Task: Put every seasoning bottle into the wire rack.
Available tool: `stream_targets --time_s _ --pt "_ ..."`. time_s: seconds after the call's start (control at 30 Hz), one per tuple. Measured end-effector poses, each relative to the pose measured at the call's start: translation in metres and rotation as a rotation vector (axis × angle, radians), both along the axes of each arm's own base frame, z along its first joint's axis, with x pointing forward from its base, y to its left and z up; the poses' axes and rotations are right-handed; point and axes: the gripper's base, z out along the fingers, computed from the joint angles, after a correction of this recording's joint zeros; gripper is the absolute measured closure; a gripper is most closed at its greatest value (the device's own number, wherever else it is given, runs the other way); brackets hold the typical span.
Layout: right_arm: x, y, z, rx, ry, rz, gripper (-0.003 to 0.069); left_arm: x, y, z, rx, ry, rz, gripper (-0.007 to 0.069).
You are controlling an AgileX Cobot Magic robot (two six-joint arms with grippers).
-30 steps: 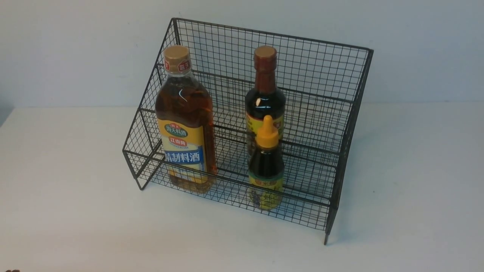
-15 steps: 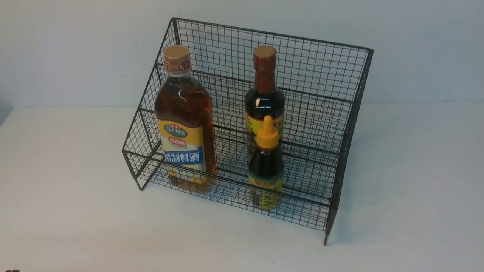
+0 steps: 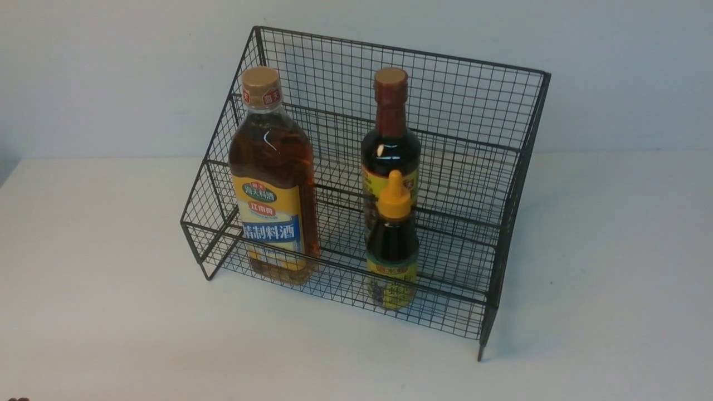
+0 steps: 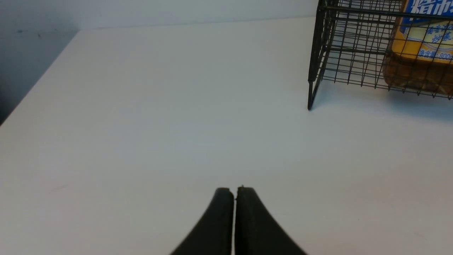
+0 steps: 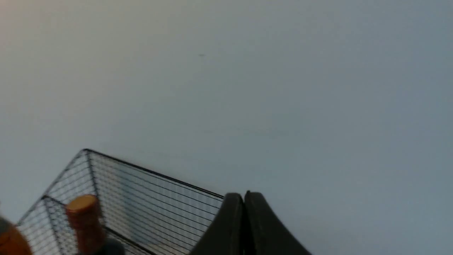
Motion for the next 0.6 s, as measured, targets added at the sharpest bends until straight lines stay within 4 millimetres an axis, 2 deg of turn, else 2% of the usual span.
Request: stream_targets --time_s 0.03,0.07,0.1,0.13,0.23,0.27,0.3,0.33,0.37,0.43,0.5,0.6 --pt "-0.005 -0.005 -0.015 0.004 0.013 -0.035 0.0673 0.0 0.0 0.0 0.0 0.0 0.0 0.0629" --pt "-0.007 -0.006 -0.013 0.005 0.001 -0.043 0.0673 0.0 0.0 0.0 0.0 0.0 0.0 0.0629" --pt "-0.013 -0.011 -0.029 0.008 0.013 -0.076 0.0673 0.0 0.0 0.0 0.0 0.0 0.0 0.0629" --pt "-0.02 -0.015 -0.036 0.01 0.0 -0.105 0.0673 0.0 0.0 0.0 0.0 0.0 0.0 0.0629" --pt "-0.05 -0.024 -0.107 0.003 0.026 -0.203 0.0673 0.0 0.0 0.0 0.0 0.0 0.0 0.0629" --pt "-0.054 -0.025 -0.11 0.002 0.014 -0.209 0.0673 0.0 0.0 0.0 0.0 0.0 0.0 0.0629" --pt "-0.06 -0.025 -0.125 -0.001 0.019 -0.219 0.0673 0.0 0.0 0.0 0.0 0.0 0.0 0.0629" --pt "-0.071 -0.025 -0.157 -0.003 0.022 -0.233 0.0673 0.0 0.0 0.0 0.0 0.0 0.0 0.0629" --pt "-0.074 -0.025 -0.165 -0.003 0.021 -0.236 0.0673 0.0 0.0 0.0 0.0 0.0 0.0 0.0629" --pt "-0.08 -0.024 -0.202 -0.02 0.08 -0.227 0.0673 0.0 0.0 0.0 0.0 -0.001 0.0 0.0629" --pt "-0.082 -0.022 -0.216 -0.064 0.18 -0.198 0.0673 0.0 0.0 0.0 0.0 -0.003 0.0 0.0629" --pt "-0.081 -0.021 -0.219 -0.084 0.215 -0.19 0.0673 0.0 0.0 0.0 0.0 -0.005 0.001 0.0629"
